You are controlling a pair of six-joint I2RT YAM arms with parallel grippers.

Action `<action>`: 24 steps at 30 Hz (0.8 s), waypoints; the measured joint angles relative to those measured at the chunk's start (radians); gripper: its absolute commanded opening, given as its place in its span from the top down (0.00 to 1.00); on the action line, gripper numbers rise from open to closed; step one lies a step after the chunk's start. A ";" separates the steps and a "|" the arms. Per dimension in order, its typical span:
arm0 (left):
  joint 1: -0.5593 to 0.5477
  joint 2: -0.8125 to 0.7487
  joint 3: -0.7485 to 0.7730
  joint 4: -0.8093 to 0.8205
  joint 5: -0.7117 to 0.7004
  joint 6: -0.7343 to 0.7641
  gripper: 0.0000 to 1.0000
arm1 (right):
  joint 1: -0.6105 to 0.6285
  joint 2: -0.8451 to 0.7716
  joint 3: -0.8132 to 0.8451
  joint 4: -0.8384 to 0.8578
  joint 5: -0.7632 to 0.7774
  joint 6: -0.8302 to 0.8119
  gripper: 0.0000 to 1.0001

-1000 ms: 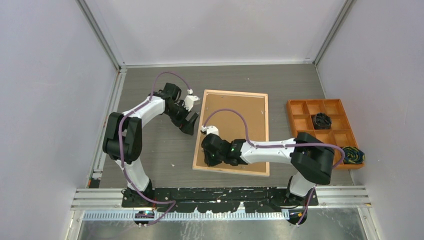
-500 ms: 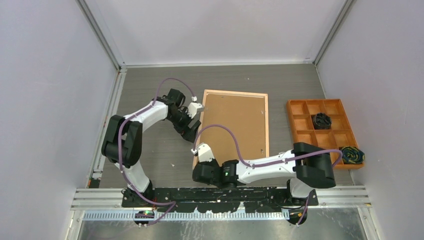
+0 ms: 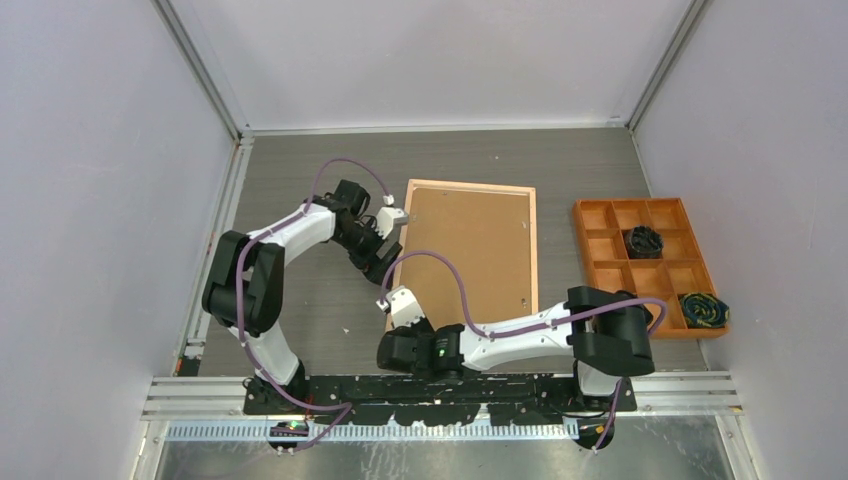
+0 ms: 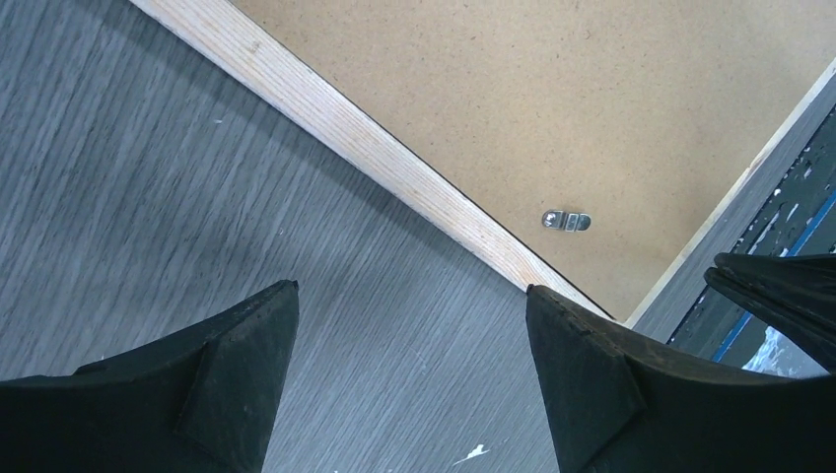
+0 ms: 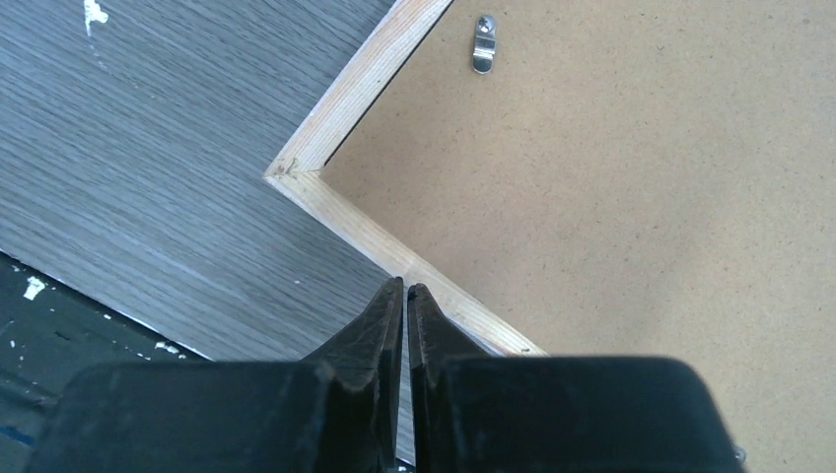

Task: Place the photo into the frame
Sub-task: Install the photo frame at the center of the board.

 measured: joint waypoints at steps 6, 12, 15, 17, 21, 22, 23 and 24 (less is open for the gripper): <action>0.000 0.014 0.002 0.000 0.017 0.000 0.14 | 0.000 0.018 0.000 0.005 0.013 0.000 0.89; 0.000 0.034 0.003 0.000 0.019 0.000 0.14 | 0.000 0.038 0.000 0.014 0.016 0.000 0.89; 0.000 0.034 0.003 -0.001 0.024 0.000 0.13 | -0.001 0.045 0.000 0.024 0.019 0.001 0.90; 0.000 0.034 0.006 -0.006 0.037 0.002 0.13 | -0.001 0.046 -0.001 0.029 0.020 0.001 0.90; 0.000 0.036 0.022 -0.027 0.083 0.009 0.13 | -0.006 0.046 -0.009 0.052 0.026 0.002 0.90; 0.000 0.037 0.025 -0.029 0.093 0.010 0.14 | -0.007 0.046 -0.011 0.056 0.028 0.002 0.90; 0.000 0.039 0.027 -0.031 0.097 0.010 0.14 | -0.007 0.045 -0.014 0.063 0.031 0.001 0.90; 0.000 0.042 0.029 -0.032 0.100 0.010 0.15 | -0.007 0.043 -0.019 0.072 0.031 0.001 0.90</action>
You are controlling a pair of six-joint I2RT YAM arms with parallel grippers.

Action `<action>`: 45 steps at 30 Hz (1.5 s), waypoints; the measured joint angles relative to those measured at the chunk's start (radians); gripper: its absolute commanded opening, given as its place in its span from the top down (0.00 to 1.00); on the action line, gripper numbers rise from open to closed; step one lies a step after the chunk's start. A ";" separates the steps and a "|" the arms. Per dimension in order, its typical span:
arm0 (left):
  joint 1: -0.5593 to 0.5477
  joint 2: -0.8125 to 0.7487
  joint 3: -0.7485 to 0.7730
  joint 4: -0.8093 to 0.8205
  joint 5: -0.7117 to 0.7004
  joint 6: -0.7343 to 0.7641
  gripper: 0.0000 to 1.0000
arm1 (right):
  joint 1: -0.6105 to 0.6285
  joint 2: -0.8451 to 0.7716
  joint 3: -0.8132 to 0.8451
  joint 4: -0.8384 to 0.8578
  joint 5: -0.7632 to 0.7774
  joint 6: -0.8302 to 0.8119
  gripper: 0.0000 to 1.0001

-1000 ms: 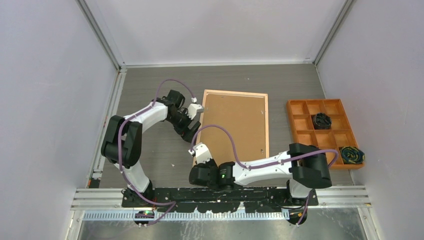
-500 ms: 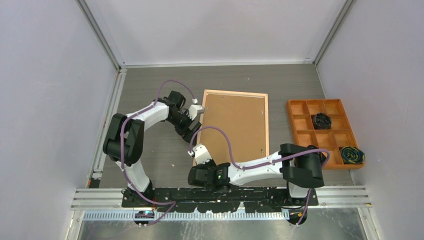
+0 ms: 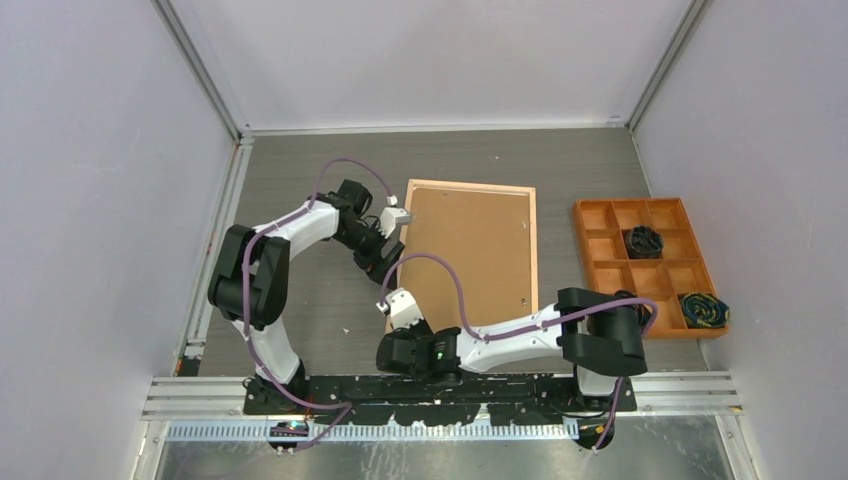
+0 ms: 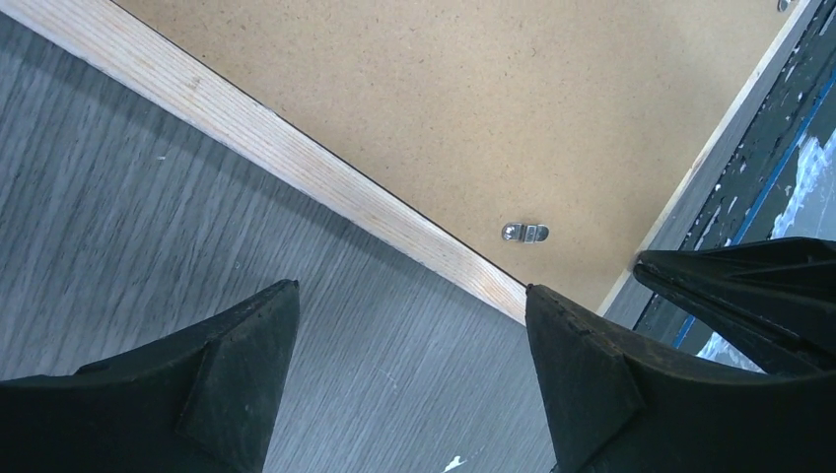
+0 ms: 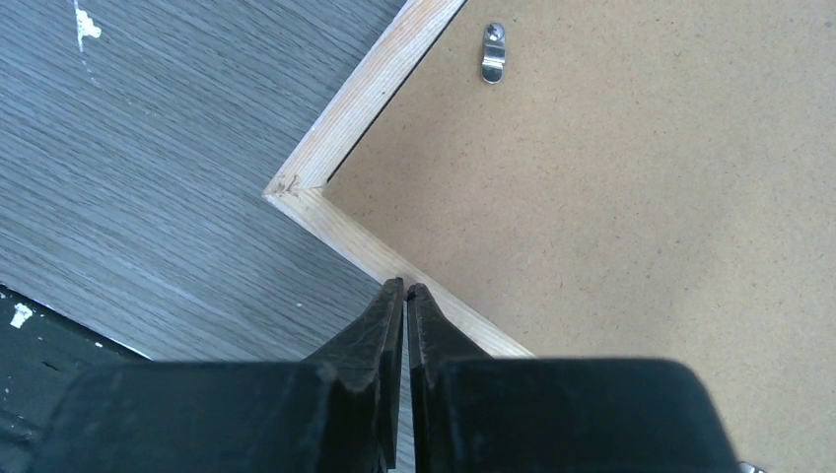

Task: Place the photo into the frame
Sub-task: Install the photo frame at the center of the board.

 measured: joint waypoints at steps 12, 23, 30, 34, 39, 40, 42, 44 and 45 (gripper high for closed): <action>0.000 0.044 0.006 0.000 -0.011 0.000 0.24 | -0.003 -0.025 -0.029 0.030 0.000 0.001 0.90; 0.000 0.056 0.010 0.015 -0.040 -0.006 0.37 | -0.013 -0.034 -0.043 0.035 0.000 0.004 0.91; -0.004 0.068 0.023 0.015 -0.040 -0.031 0.37 | -0.014 -0.035 -0.049 0.051 0.003 0.005 0.92; -0.013 0.074 0.030 0.018 -0.046 -0.035 0.39 | -0.015 -0.035 -0.049 0.056 0.003 0.005 0.92; -0.030 0.083 0.044 0.018 -0.071 -0.039 0.41 | -0.020 -0.035 -0.050 0.057 0.003 0.006 0.92; -0.034 0.083 0.046 0.018 -0.078 -0.039 0.42 | -0.021 -0.035 -0.050 0.058 0.003 0.008 0.92; -0.043 0.084 0.050 0.018 -0.094 -0.039 0.43 | -0.022 -0.035 -0.052 0.062 0.003 0.009 0.93; -0.051 0.084 0.052 0.017 -0.109 -0.038 0.44 | -0.022 -0.035 -0.055 0.067 0.004 0.010 0.93; -0.055 0.084 0.053 0.018 -0.116 -0.037 0.44 | -0.022 -0.035 -0.055 0.068 0.004 0.012 0.93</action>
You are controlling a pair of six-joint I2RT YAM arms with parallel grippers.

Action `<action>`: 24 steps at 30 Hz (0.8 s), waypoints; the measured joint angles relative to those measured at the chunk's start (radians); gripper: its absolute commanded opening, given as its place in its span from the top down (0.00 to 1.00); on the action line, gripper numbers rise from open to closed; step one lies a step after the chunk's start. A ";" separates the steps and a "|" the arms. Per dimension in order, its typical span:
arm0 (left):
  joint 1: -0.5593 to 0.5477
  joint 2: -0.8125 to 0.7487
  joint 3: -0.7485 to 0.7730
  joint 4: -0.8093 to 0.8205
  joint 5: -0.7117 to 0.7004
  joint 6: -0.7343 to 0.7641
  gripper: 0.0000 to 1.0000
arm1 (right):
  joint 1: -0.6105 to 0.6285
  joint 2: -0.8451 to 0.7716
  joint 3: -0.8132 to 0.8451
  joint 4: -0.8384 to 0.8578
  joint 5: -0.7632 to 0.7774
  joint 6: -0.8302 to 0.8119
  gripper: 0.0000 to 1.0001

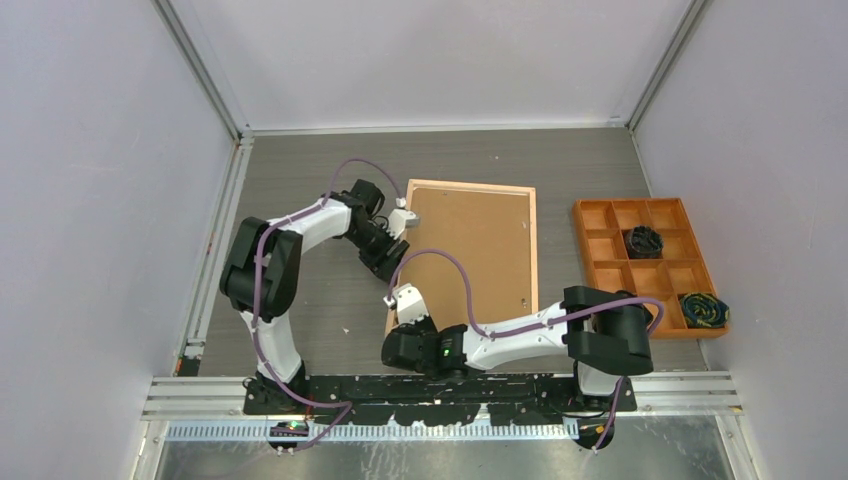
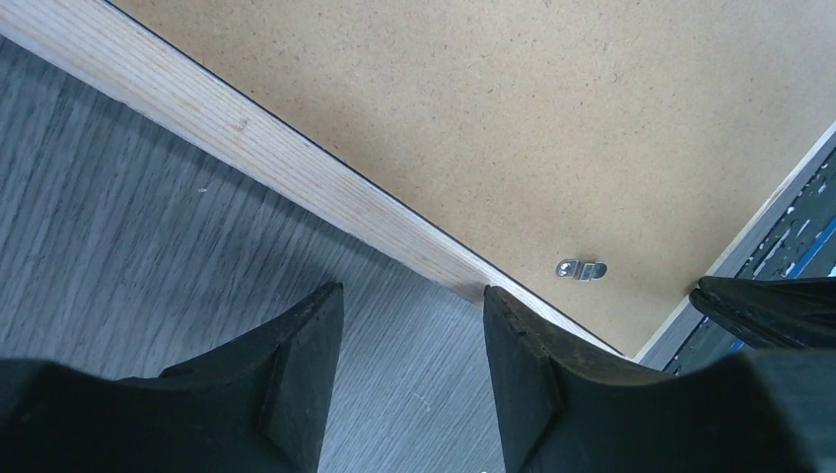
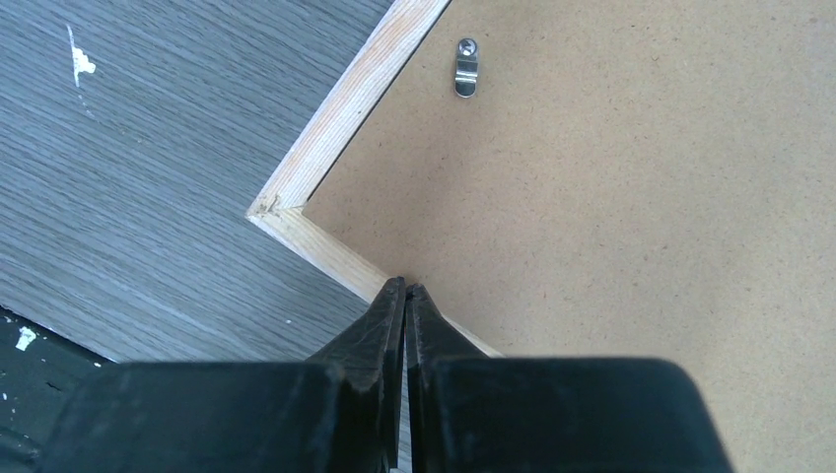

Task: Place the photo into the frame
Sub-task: Install the photo frame at the center of the board.

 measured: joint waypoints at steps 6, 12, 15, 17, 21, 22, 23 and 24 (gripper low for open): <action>-0.008 0.005 0.007 -0.005 -0.021 0.005 0.46 | -0.009 0.000 -0.007 0.022 0.000 0.009 0.94; -0.012 0.007 0.012 -0.011 -0.026 0.009 0.46 | -0.033 0.001 -0.025 0.041 0.006 0.014 0.95; -0.013 0.008 0.014 -0.014 -0.030 0.010 0.46 | -0.041 0.004 -0.034 0.040 0.006 0.015 0.96; -0.013 0.010 0.017 -0.017 -0.030 0.010 0.46 | -0.044 0.004 -0.035 0.040 0.003 0.014 0.95; -0.014 0.011 0.024 -0.027 -0.031 0.015 0.45 | -0.044 -0.008 -0.035 0.039 -0.010 0.009 0.89; -0.014 0.011 0.024 -0.028 -0.030 0.016 0.45 | -0.048 -0.022 -0.035 0.038 -0.018 0.006 0.86; -0.014 0.011 0.026 -0.030 -0.030 0.017 0.44 | -0.057 -0.044 -0.037 0.040 -0.030 0.003 0.83; -0.014 0.011 0.026 -0.031 -0.028 0.018 0.43 | -0.063 -0.068 -0.042 0.046 -0.043 0.002 0.77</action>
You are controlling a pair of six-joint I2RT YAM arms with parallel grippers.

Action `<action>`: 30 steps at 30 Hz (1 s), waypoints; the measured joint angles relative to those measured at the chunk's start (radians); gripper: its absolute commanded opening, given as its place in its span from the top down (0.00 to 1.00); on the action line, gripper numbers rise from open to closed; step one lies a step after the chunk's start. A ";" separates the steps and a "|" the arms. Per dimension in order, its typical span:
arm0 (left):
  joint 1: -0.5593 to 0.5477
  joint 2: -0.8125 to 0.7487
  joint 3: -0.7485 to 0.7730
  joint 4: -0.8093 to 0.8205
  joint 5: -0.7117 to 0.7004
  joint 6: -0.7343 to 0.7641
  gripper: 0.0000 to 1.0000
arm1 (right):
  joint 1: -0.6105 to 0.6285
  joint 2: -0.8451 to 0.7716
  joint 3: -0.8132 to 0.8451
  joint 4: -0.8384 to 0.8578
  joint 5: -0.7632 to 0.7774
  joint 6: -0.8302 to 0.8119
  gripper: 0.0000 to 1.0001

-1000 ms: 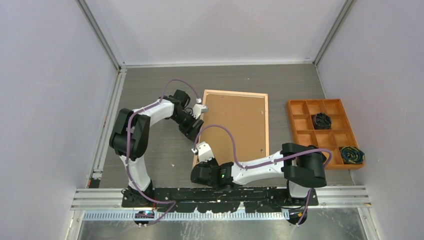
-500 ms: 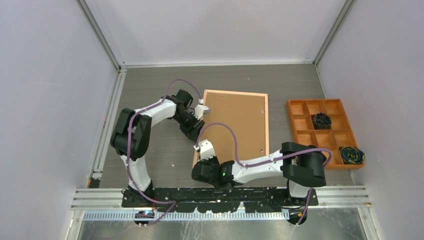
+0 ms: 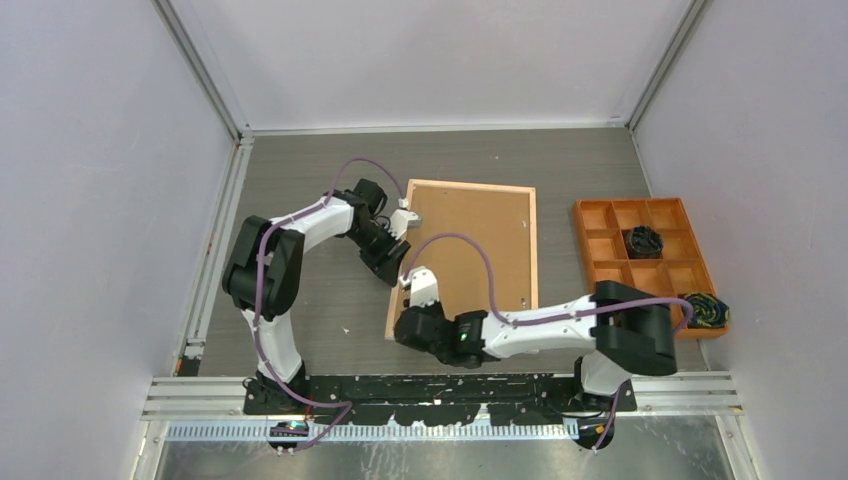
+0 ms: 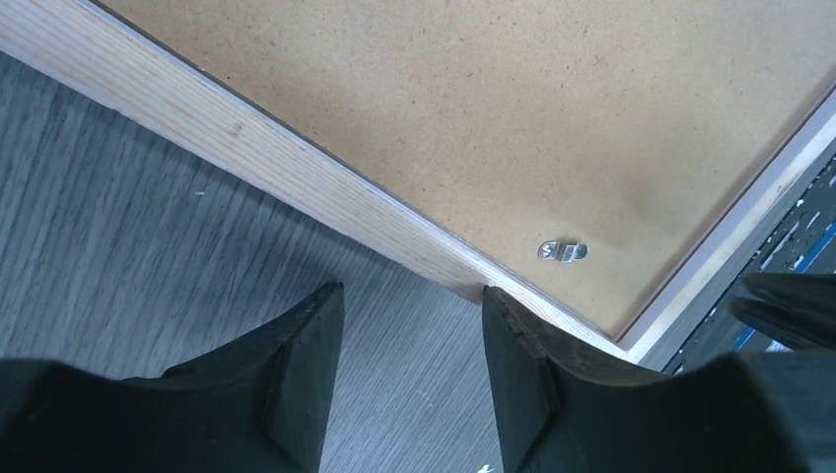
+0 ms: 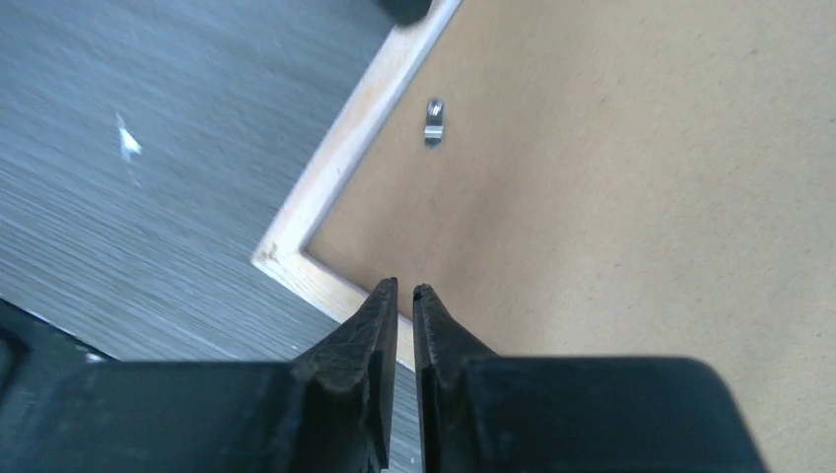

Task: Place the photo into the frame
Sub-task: Install the photo frame at the center of the board.

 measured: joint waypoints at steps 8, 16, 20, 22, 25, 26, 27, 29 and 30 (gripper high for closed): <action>0.016 0.016 0.020 0.002 0.018 -0.067 0.44 | -0.232 -0.192 -0.130 0.172 -0.191 0.053 0.60; 0.035 0.040 0.030 0.017 0.040 -0.147 0.59 | -0.337 -0.107 -0.172 0.309 -0.426 0.115 0.63; 0.036 0.046 0.030 0.016 0.058 -0.166 0.65 | -0.357 -0.052 -0.173 0.368 -0.504 0.130 0.65; 0.037 0.048 0.030 0.015 0.066 -0.171 0.66 | -0.365 -0.030 -0.173 0.390 -0.529 0.138 0.65; 0.038 0.050 0.031 0.013 0.074 -0.174 0.68 | -0.379 0.002 -0.173 0.421 -0.561 0.148 0.66; 0.039 0.051 0.031 0.012 0.077 -0.175 0.68 | -0.384 0.010 -0.173 0.429 -0.569 0.151 0.66; 0.039 0.052 0.032 0.011 0.080 -0.175 0.69 | -0.388 0.014 -0.173 0.440 -0.576 0.153 0.66; 0.040 0.053 0.032 0.010 0.084 -0.175 0.70 | -0.398 0.021 -0.174 0.460 -0.585 0.154 0.67; 0.040 0.054 0.033 0.009 0.085 -0.175 0.70 | -0.401 0.026 -0.174 0.466 -0.589 0.156 0.67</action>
